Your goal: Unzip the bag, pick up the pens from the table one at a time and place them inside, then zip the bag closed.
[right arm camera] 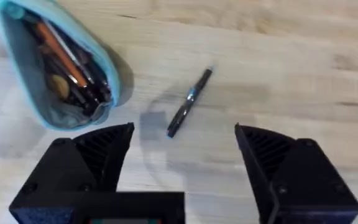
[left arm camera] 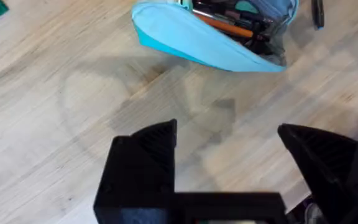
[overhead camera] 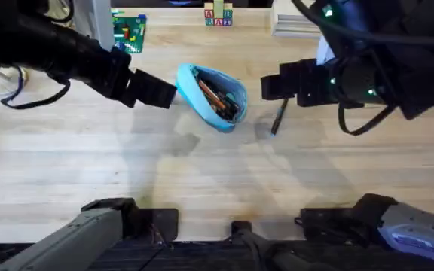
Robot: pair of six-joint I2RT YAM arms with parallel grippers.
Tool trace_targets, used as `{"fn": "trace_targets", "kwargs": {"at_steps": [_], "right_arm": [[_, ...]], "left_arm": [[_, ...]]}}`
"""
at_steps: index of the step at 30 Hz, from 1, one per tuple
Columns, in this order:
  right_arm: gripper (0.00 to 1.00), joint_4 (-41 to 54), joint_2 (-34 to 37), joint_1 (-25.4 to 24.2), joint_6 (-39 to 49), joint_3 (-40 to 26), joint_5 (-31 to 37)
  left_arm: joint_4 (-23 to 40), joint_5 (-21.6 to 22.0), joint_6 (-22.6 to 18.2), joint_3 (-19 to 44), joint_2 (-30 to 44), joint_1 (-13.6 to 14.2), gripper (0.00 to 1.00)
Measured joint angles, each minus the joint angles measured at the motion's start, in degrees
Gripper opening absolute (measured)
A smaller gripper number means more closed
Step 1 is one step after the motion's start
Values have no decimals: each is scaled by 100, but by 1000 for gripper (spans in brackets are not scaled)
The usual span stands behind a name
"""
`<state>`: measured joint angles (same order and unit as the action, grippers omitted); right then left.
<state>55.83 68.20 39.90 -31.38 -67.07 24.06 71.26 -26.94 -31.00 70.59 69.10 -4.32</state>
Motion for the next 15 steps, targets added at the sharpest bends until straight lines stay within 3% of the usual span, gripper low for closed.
{"fn": "trace_targets", "kwargs": {"at_steps": [15], "right_arm": [[997, 570, 217, -26, -1843, -28, 317]], "left_arm": [[0, 0, 0, -2, 0, 0, 997]]}}
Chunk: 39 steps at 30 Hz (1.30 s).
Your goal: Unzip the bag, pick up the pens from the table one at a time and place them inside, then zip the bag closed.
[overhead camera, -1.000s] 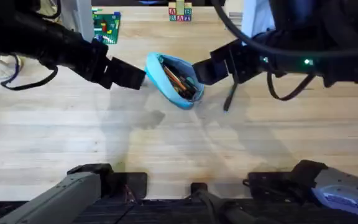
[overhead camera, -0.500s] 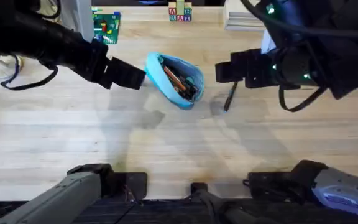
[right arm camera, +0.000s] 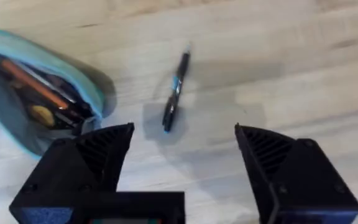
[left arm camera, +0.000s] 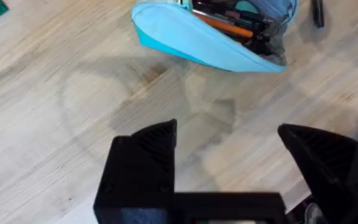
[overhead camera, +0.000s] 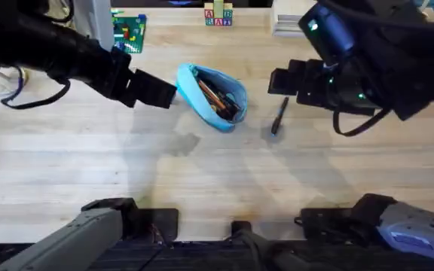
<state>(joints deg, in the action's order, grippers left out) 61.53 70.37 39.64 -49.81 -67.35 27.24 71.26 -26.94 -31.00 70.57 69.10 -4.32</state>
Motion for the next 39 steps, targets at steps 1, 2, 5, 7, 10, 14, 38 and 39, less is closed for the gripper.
{"fn": "trace_targets", "kwargs": {"at_steps": [1, 2, 5, 7, 10, 14, 38, 39], "right_arm": [[997, 89, 57, -20, -189, 0, 1], [997, 157, 119, -51, -374, 0, -1], [997, 191, 307, -143, -750, 0, 1], [997, 181, 448, -214, -898, 0, -3], [997, 148, 643, -351, -994, 0, -94], [997, 21, 959, -727, -967, 0, -480], [996, -942, 2662, -1726, 38, 0, -2044], [996, -971, 2725, -1726, 39, 0, -2066]], "left_arm": [[0, 0, 0, 0, 0, 0, 997], [0, 0, -2, -1, 0, 0, 997], [0, 0, 0, -2, 0, 0, 997], [-2, 0, 0, -2, 0, 0, 997], [-2, 0, -2, -2, 0, 0, 997], [-2, 0, 0, -2, 0, 0, 997], [-9, 0, 0, -2, 0, 0, 997], [-11, 0, 0, -2, 0, 0, 997]]}}
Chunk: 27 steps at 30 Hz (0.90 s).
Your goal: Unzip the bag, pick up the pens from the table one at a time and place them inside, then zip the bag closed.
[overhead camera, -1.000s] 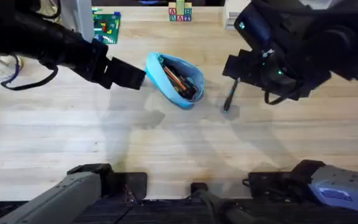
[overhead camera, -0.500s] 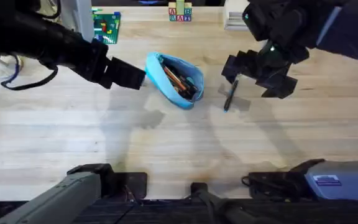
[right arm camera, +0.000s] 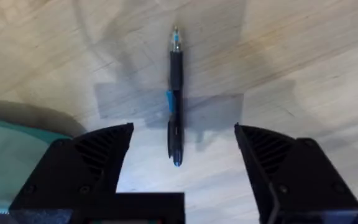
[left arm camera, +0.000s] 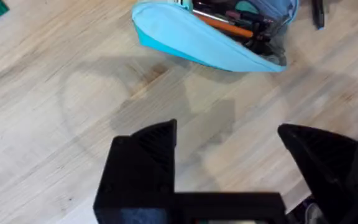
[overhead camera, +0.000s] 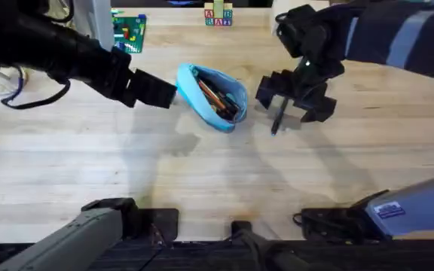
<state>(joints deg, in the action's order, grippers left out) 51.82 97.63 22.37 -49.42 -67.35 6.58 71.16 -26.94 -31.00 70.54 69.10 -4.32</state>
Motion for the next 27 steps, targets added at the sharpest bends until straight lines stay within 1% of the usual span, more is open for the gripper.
{"fn": "trace_targets", "kwargs": {"at_steps": [5, 11, 27], "right_arm": [[995, -78, 216, 0, -1, 0, -27], [942, -292, 238, 0, -3, -2, -30], [859, -538, 349, -11, -27, 46, -16]], "left_arm": [[2, 0, 0, 0, 0, 0, 998], [2, 0, 0, 0, 0, 0, 998], [2, 0, 0, 0, 0, 0, 998]]}}
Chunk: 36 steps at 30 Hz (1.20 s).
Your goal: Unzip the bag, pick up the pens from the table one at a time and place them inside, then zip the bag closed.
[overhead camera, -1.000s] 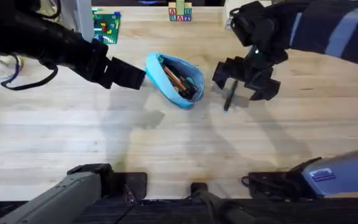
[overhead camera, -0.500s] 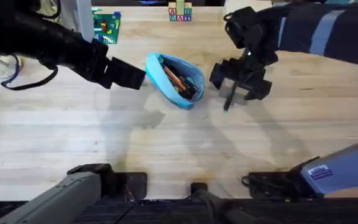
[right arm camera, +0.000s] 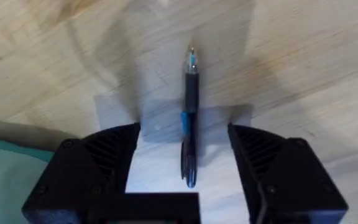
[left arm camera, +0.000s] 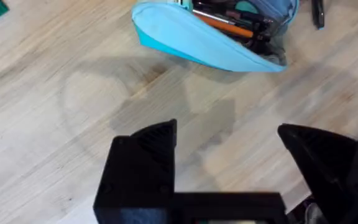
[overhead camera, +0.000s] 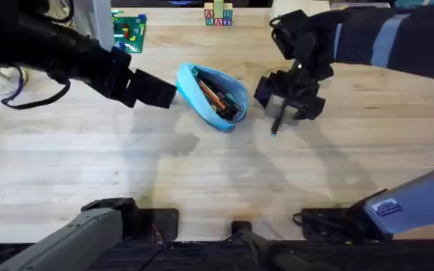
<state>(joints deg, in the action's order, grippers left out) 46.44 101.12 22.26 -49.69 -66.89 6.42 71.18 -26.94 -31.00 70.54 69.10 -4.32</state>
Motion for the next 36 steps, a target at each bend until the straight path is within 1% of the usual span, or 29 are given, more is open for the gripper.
{"fn": "trace_targets", "kwargs": {"at_steps": [1, 3, 4, 6, 11, 13, 19, 25, 26, 27, 28, 29, 36], "right_arm": [[828, 4, 0, 0, 0, 18, 2], [708, -2, 0, 0, -8, 37, 2], [629, -12, 0, 0, -17, 37, 5], [532, -18, 0, 0, -20, 39, 15], [387, -20, 0, 0, -24, 41, 19], [359, -39, 0, 0, -22, 41, 22], [343, -87, -1, 0, -22, 45, 21], [290, -158, -35, 0, -24, 117, 71], [266, -160, -41, 0, -26, 128, 85], [201, -180, -52, 0, -19, 144, 97], [105, -189, -60, 0, -25, 150, 108], [56, -210, -79, 0, -42, 158, 120], [43, -254, -105, 0, -42, 196, 129]], "left_arm": [[-2, 1, 0, 0, 0, 0, 997], [-2, 0, 0, 0, 0, 0, 997], [-2, 0, 0, 0, 0, 0, 997], [-2, 0, 0, 0, 0, 0, 998], [-2, 2, 0, 0, 0, 0, 998], [-2, 0, 0, 0, 0, 0, 997], [-2, 0, 0, 0, 0, 0, 997], [-2, 1, 0, 0, 0, 0, 997], [-2, 2, 0, 0, 0, 0, 997], [-2, 0, 0, 0, 0, 0, 997], [-2, 0, 0, 0, 0, 0, 997], [-2, 0, 0, 0, 0, 0, 997], [-2, 0, 0, 0, 0, 0, 997]]}}
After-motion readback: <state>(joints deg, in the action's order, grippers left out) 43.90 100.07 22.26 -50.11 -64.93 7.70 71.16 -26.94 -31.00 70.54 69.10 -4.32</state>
